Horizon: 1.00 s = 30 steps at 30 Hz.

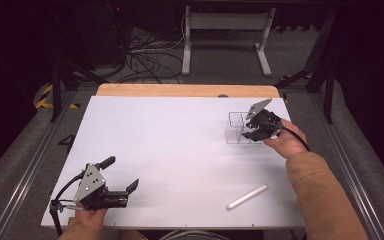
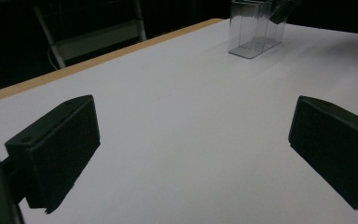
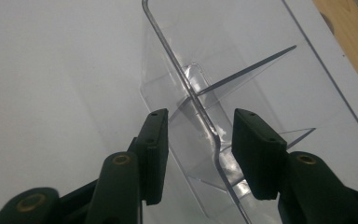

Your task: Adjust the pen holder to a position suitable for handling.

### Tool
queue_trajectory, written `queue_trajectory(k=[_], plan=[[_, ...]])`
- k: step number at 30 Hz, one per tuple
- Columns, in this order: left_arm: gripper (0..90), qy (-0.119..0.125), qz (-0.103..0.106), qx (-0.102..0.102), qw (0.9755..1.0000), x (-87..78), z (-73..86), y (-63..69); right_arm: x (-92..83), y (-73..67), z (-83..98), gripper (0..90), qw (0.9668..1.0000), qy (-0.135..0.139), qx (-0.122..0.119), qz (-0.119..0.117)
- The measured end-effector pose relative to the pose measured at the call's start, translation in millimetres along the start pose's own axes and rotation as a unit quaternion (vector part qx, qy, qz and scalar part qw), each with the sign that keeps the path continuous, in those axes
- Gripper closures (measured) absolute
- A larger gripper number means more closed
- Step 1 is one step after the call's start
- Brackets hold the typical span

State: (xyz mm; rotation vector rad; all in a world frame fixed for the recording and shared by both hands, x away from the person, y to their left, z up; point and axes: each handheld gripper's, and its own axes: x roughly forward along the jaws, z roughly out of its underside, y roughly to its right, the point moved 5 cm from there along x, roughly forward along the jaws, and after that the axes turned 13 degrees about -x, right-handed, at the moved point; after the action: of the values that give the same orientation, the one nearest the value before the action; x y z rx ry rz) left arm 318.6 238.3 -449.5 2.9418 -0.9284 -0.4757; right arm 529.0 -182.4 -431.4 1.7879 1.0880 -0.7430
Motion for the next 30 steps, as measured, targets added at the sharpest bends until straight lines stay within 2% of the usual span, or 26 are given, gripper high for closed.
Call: queue_trajectory(k=[14,22,29,30], plan=[[2.7,0.000,0.000,-0.001,1.0000,0.2,0.1,0.1,14.1,-3.3,-3.5,59.9,0.9998,-0.015,-0.011,-0.009],[2.6,0.000,0.000,0.000,1.0000,0.0,0.0,-0.1,15.0,-4.8,-3.8,64.6,0.9996,-0.019,-0.016,-0.015],[2.7,0.001,-0.001,0.000,1.0000,0.1,0.0,0.1,12.9,-4.6,-4.0,66.1,0.9994,-0.015,-0.030,-0.011],[2.6,0.000,-0.001,0.000,1.0000,0.1,0.0,0.1,12.2,-4.0,-3.6,67.0,0.9990,-0.016,-0.040,-0.014]])
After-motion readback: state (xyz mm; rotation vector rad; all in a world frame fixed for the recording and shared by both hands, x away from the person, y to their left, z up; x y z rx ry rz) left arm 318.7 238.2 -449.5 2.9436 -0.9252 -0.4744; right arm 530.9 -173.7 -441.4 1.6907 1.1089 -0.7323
